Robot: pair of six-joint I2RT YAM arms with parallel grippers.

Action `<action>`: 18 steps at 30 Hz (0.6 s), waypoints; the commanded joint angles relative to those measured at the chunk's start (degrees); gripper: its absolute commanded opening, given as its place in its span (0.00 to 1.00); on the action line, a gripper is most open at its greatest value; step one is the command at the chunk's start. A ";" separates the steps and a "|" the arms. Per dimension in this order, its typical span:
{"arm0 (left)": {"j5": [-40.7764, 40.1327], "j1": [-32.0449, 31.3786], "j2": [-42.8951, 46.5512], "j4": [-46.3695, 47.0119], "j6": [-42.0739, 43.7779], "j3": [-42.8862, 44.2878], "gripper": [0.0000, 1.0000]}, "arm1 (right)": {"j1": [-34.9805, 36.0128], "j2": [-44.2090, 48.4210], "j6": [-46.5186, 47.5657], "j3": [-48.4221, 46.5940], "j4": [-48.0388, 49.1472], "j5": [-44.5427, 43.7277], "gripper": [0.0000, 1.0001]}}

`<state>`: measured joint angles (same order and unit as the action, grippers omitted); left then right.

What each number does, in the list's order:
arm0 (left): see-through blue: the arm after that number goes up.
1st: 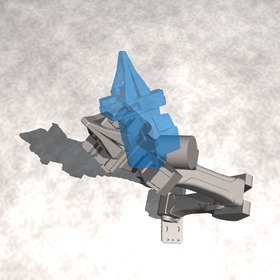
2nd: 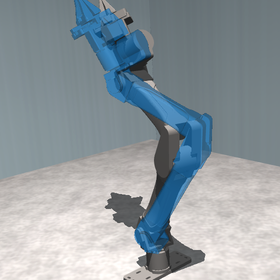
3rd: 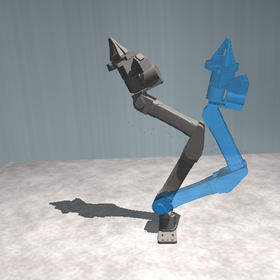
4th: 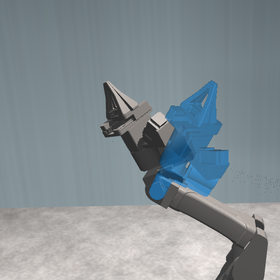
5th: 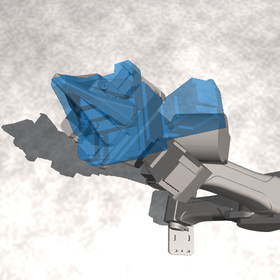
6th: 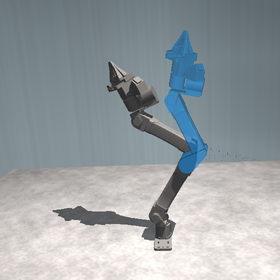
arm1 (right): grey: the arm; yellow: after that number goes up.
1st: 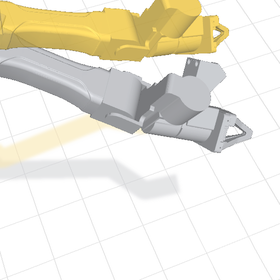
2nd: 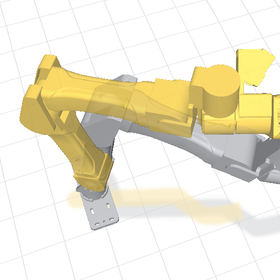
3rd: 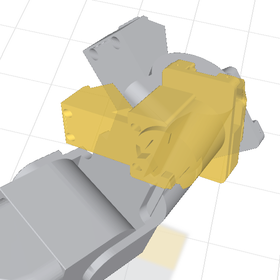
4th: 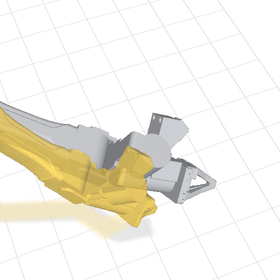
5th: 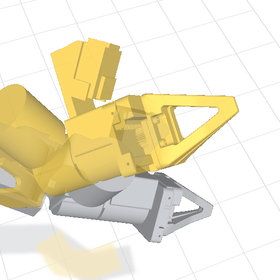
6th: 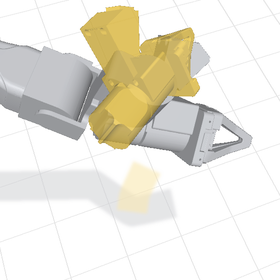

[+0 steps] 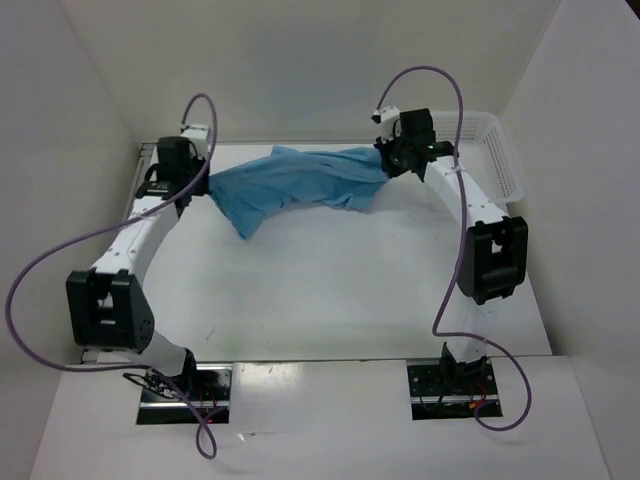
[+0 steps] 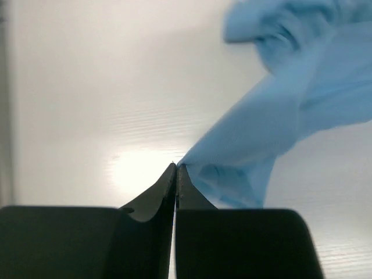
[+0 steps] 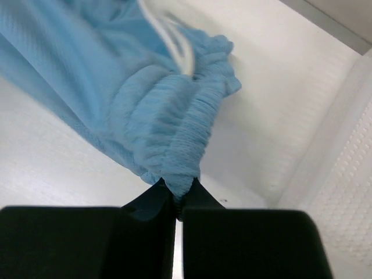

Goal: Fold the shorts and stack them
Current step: Flatten the shorts out

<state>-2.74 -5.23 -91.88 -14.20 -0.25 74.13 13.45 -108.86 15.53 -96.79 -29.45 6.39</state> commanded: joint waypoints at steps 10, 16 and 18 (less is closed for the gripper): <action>1.42 -3.29 25.52 -16.23 0.25 -21.12 0.00 | 1.49 14.11 17.88 21.12 -19.33 9.07 0.00; -1.38 -2.16 11.22 -3.05 0.25 -10.83 0.00 | 1.49 3.32 -3.63 -2.91 -5.12 3.65 0.00; -5.23 -1.19 5.86 4.04 0.25 -2.10 0.00 | 1.49 -0.37 -9.35 -17.50 1.20 -5.13 0.00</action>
<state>-3.09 -8.16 -82.63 -25.69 -0.19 60.29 15.25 -107.37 18.22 -98.39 -44.84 10.59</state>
